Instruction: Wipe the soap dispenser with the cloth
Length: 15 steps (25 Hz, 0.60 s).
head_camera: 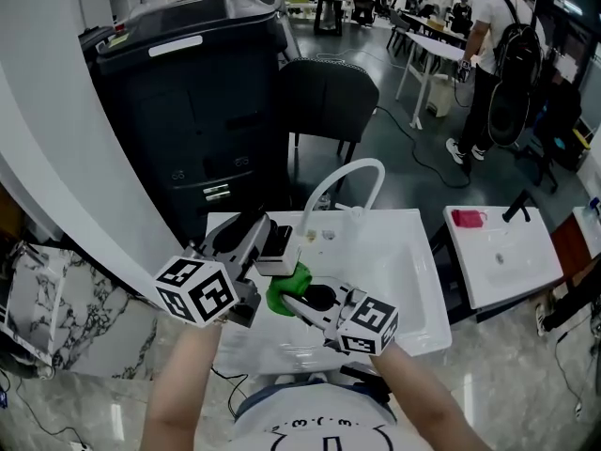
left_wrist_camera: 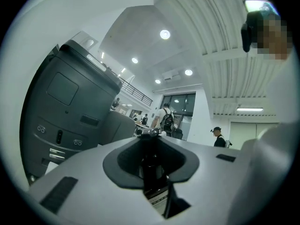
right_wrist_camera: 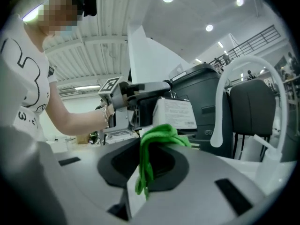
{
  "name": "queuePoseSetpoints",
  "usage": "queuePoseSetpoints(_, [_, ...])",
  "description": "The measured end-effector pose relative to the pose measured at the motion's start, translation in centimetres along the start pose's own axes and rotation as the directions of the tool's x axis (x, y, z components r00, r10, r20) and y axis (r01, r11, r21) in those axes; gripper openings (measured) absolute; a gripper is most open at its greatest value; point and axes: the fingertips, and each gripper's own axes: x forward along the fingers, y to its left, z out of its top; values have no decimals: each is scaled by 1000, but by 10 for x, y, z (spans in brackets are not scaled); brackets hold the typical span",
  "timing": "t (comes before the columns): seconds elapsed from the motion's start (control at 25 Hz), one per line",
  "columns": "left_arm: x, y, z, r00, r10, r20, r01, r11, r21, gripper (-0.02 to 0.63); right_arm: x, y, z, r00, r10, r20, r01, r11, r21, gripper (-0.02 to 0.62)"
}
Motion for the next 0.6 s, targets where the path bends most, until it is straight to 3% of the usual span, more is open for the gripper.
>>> queuePoseSetpoints(0.12, [0, 8, -10, 998, 52, -24, -50, 996, 72, 92, -5, 8, 9, 999, 38, 25, -37, 999, -23, 48])
queuePoseSetpoints(0.24, [0, 13, -27, 993, 99, -61, -88, 981, 174, 92, -16, 4, 27, 997, 21, 78, -18, 999, -37, 48])
queuePoseSetpoints(0.44, [0, -1, -55, 987, 111, -115, -54, 909, 414, 93, -41, -27, 75, 974, -122, 192, 137, 989, -64, 48])
queuePoseSetpoints(0.6, [3, -23, -77, 978, 76, -195, 36, 857, 514, 94, -45, -54, 98, 946, -226, 231, 247, 967, -67, 49])
